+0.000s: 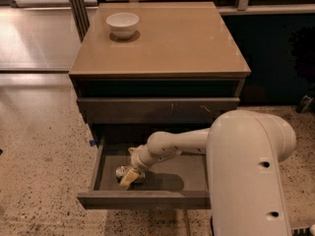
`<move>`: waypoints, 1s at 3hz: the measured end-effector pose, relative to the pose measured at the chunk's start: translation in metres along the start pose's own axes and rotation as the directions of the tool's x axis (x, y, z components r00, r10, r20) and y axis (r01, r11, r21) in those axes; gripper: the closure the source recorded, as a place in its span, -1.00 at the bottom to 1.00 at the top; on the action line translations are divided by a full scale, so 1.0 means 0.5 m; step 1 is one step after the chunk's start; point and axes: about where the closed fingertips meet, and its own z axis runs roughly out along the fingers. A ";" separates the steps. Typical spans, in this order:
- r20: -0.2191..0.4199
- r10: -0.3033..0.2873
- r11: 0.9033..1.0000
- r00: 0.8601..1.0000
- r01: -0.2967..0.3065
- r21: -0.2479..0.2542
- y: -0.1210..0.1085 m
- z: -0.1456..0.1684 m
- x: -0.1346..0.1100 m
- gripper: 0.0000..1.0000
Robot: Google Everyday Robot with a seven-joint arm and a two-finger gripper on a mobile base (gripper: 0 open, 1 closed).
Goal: Pick 7up can from middle drawer and place on counter
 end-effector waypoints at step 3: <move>-0.062 0.033 0.997 0.998 -0.038 -0.074 0.042 0.050 0.057 -0.22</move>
Offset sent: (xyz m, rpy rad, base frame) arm -0.0192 -0.0088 -0.0362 -0.0655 0.0911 0.0210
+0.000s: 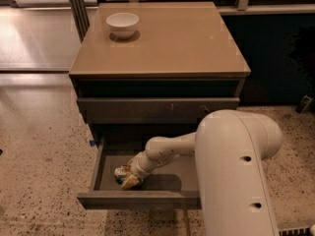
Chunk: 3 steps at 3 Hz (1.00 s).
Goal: Pick 7up can from middle drawer and place on counter
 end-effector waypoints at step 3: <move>0.028 -0.037 0.999 0.999 0.037 0.020 -0.002 -0.075 -0.039 1.00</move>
Offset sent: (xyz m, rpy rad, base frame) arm 0.0033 -0.0024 0.0238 -0.0006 -0.0407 -0.0035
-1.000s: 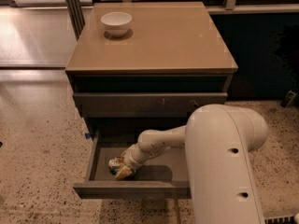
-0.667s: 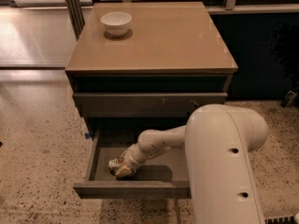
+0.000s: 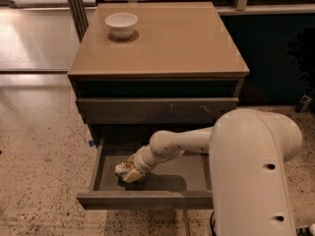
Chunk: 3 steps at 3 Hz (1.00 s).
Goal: Pick 7up can from middle drawer and place on counter
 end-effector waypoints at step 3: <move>0.116 -0.205 0.979 0.972 0.206 0.003 -0.012 -0.411 -0.122 1.00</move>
Offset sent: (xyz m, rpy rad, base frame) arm -0.0062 -0.0925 0.2213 0.1549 -0.1250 0.2462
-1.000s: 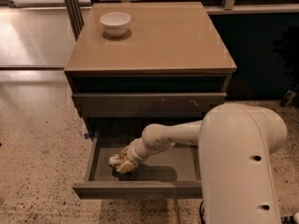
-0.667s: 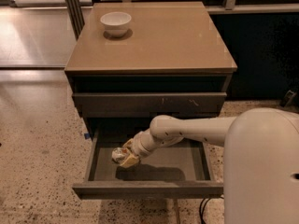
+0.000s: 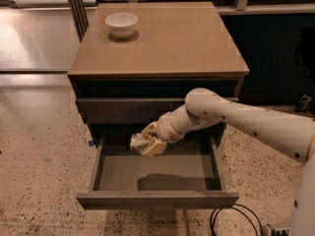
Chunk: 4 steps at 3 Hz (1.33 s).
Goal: Pick 7up can from middle drawer and place on counter
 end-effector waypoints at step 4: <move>0.042 -0.016 0.982 0.999 0.008 0.188 -0.217 -0.428 -0.205 1.00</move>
Offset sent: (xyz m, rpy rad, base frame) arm 0.0786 -0.0705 0.1999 0.0656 -0.1115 -0.0446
